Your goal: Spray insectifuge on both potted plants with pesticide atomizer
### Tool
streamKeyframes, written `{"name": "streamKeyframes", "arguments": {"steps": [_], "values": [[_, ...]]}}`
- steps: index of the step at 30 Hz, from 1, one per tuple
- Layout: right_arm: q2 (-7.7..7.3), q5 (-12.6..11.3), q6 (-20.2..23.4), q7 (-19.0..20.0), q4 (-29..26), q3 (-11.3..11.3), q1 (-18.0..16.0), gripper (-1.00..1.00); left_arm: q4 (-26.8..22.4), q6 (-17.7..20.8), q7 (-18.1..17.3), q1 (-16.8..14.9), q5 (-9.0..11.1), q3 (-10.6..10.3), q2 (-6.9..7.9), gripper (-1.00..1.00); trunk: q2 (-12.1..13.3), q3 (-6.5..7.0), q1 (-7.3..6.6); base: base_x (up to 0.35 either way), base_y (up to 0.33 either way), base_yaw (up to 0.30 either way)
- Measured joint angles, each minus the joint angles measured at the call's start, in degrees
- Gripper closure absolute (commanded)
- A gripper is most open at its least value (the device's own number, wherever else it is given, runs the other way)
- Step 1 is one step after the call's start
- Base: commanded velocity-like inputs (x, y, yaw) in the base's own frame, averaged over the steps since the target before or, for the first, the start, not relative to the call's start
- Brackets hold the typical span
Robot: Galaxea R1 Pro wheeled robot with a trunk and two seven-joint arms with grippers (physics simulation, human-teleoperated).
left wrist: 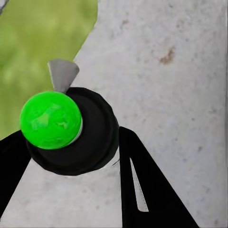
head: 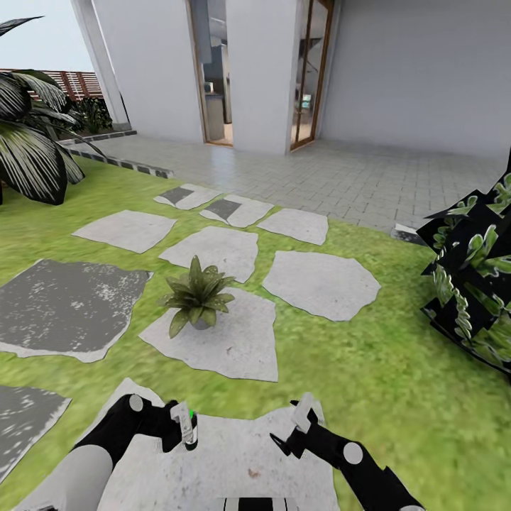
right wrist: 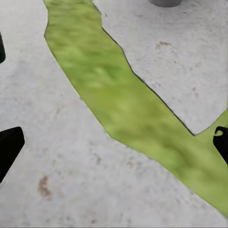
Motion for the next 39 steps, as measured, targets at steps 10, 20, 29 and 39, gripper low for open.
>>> {"name": "streamKeyframes", "arguments": {"steps": [10,20,29,39], "values": [[0.25,0.03,-0.07,12.79,-1.87,0.0,-0.01,1.0,-0.09,-0.03,-0.07,-0.15,-0.09,-14.06,-2.74,1.0,0.0,0.0,0.0,0.0,0.0,0.0],[0.44,0.02,0.05,16.49,-4.33,-0.01,-0.01,1.0,-1.07,0.03,0.01,-0.15,-4.12,-14.09,-6.11,1.0,0.0,0.0,0.0,0.0,0.0,0.0],[1.66,0.02,0.08,16.61,-4.82,0.08,-0.01,1.0,-1.36,0.08,1.32,-0.23,-4.68,-14.07,-9.49,1.0,0.0,0.0,0.0,0.0,0.0,0.0],[1.74,0.07,0.09,16.61,-4.9,0.09,-0.01,1.0,-1.31,0.13,1.37,-0.1,-4.46,-18.18,-11.24,1.0,0.0,0.0,0.0,0.0,0.0,0.0]]}}
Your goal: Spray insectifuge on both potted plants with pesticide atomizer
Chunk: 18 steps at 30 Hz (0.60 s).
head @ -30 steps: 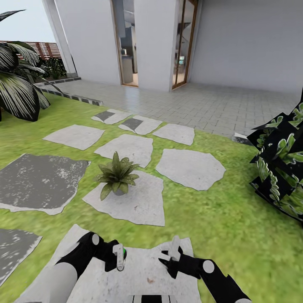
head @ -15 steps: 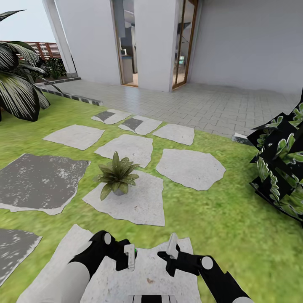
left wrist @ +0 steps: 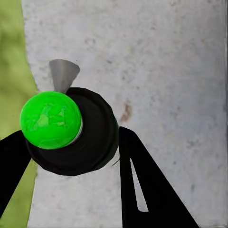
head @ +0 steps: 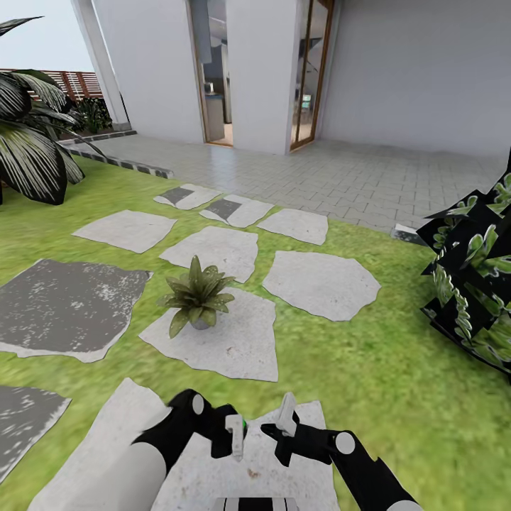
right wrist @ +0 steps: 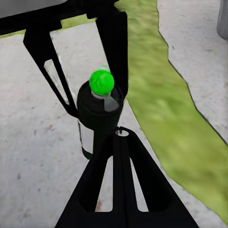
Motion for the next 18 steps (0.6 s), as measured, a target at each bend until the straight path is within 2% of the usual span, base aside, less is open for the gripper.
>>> {"name": "streamKeyframes", "arguments": {"steps": [2,4,12,18], "values": [[0.0,0.0,0.0,0.0,0.0,0.0,0.0,1.0,0.0,0.04,-0.01,0.02,0.26,-1.32,-0.25,1.0,0.0,0.0,0.0,0.0,0.0,0.0],[0.0,0.0,0.0,0.0,-0.01,0.0,0.0,1.0,0.0,0.03,-0.02,0.03,0.39,-1.64,-0.36,1.0,0.0,0.0,0.0,0.0,0.0,0.0],[0.0,0.0,0.0,0.0,-0.01,0.0,0.0,1.0,0.05,-0.56,-0.04,0.03,2.22,-1.8,-0.52,1.0,0.0,0.0,0.0,0.0,0.0,0.0],[0.0,0.0,0.0,0.0,-0.01,0.0,0.0,1.0,0.17,-0.99,-0.12,0.05,2.61,-1.82,-0.74,1.0,0.0,0.0,0.0,0.0,0.0,0.0]]}}
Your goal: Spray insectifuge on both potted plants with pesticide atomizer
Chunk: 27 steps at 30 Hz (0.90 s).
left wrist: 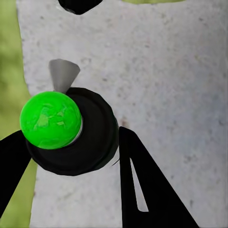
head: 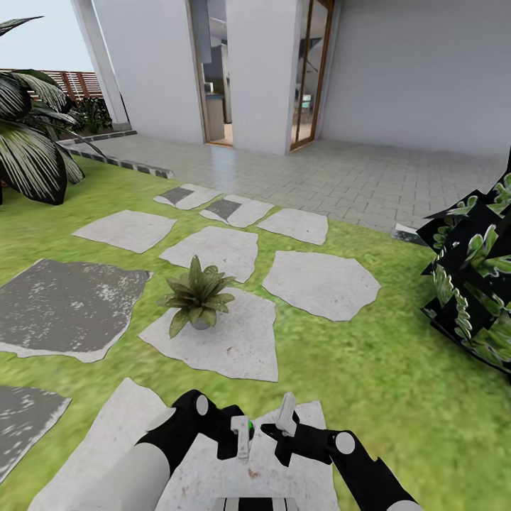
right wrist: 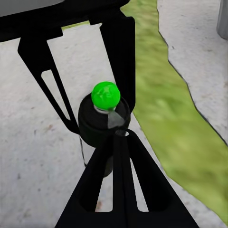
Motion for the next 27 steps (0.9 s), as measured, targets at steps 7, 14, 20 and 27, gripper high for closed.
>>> {"name": "streamKeyframes", "arguments": {"steps": [7,14,20,27], "values": [[0.0,0.0,0.0,0.0,0.0,0.0,0.0,1.0,0.48,-0.06,-0.01,0.07,0.01,-0.07,0.0,1.0,0.0,0.0,0.0,0.0,0.0,0.0],[0.0,-0.06,0.0,0.0,-0.71,0.0,0.0,1.0,0.79,-0.07,0.01,0.16,0.03,-0.07,0.0,1.0,0.0,0.0,0.0,0.0,0.0,0.0],[0.07,-0.09,0.0,0.0,-0.79,0.07,0.0,1.0,0.8,-0.05,0.08,0.16,1.5,-0.07,0.0,1.0,0.0,0.0,0.0,0.0,0.0,0.0],[0.09,-0.09,0.0,0.0,-0.79,0.09,0.0,1.0,0.8,-0.11,0.08,0.16,2.93,-0.07,0.0,1.0,0.0,0.0,0.0,0.0,0.0,0.0]]}}
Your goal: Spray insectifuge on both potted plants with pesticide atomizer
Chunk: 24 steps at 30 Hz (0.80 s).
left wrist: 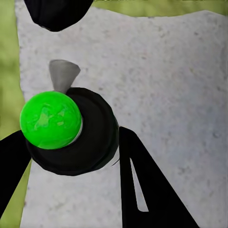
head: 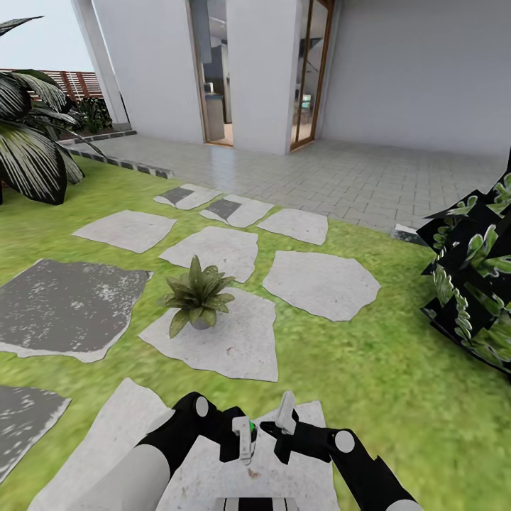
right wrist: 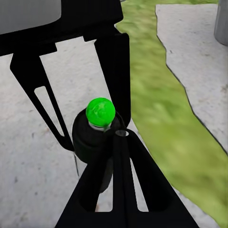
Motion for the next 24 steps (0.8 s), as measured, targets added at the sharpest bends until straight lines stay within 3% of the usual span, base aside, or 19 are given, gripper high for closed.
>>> {"name": "streamKeyframes", "arguments": {"steps": [7,20,24], "values": [[0.0,0.0,0.0,0.0,0.0,0.0,0.0,1.0,0.0,-2.16,-0.03,0.0,2.48,0.0,0.0,1.0,0.0,0.0,0.0,0.0,0.0,0.0],[0.0,0.0,0.0,0.0,0.0,0.0,0.0,1.0,0.1,-2.22,-0.03,0.06,2.64,-0.01,0.0,1.0,0.0,0.0,0.0,0.0,0.0,0.0],[0.0,0.01,0.0,0.0,0.07,0.0,0.0,1.0,0.17,-2.21,-0.02,0.25,2.07,-0.32,0.88,1.0,0.0,0.0,0.0,0.0,0.0,0.0]]}}
